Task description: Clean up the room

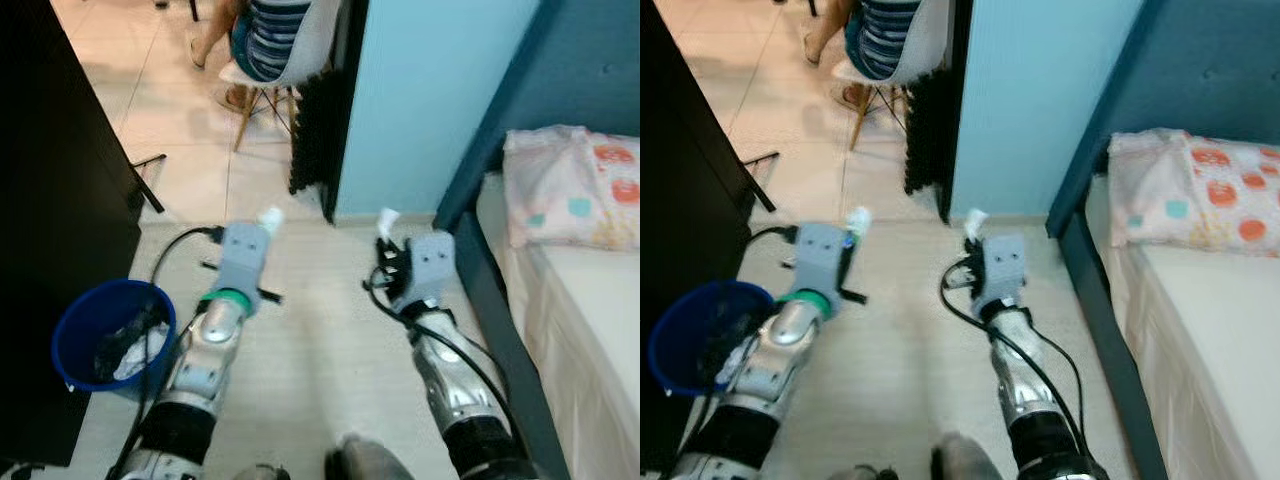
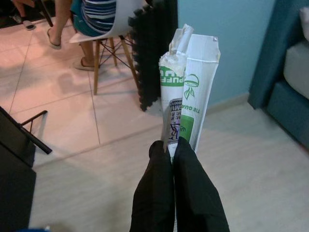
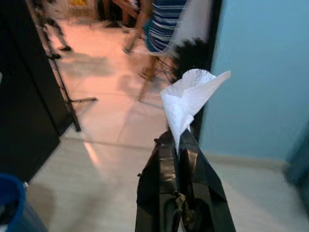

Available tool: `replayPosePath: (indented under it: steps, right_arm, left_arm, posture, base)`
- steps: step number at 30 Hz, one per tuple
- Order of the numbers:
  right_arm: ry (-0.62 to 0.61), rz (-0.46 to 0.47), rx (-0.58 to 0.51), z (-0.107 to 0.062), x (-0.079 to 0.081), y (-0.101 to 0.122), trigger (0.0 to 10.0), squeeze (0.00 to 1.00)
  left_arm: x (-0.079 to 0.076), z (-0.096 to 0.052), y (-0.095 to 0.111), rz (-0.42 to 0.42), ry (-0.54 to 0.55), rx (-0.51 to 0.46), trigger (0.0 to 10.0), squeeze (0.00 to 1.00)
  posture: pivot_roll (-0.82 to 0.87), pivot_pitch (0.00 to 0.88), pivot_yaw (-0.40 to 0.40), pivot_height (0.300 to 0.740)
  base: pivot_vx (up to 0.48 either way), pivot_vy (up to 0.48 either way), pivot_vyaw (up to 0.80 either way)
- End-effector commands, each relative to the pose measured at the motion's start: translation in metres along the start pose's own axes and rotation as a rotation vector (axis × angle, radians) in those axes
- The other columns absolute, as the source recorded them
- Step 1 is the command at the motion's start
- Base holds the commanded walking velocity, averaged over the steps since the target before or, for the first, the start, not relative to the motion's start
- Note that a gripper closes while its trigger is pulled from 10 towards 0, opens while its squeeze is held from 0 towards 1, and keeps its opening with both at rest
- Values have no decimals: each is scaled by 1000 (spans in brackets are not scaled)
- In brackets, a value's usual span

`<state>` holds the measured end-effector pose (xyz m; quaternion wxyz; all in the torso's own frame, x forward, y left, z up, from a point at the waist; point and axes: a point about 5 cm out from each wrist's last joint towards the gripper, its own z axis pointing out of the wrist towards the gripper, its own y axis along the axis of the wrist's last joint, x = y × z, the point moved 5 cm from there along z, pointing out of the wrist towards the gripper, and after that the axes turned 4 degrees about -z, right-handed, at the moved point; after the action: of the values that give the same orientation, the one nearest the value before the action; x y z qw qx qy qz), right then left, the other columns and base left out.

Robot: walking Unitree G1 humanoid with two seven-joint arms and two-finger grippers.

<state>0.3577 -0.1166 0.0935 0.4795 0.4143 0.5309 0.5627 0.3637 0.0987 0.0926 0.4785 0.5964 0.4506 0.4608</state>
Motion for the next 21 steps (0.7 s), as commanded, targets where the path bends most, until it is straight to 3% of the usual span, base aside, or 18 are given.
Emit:
replayPosePath:
  steps: [1, 21]
  right_arm:
    - [16, 14, 11, -1, 5, -3, 10000, 0]
    - [117, 84, -7, -2, 26, -1, 10000, 0]
  left_arm:
    - [6, -2, -8, 7, 15, 24, 10000, 0]
    - [8, -2, -8, 16, 19, 27, 10000, 0]
  posture:
    - [-36, 19, 22, 740]
    - [-30, 25, 33, 740]
  base:
    - [461, 0, 0]
    - [461, 0, 0]
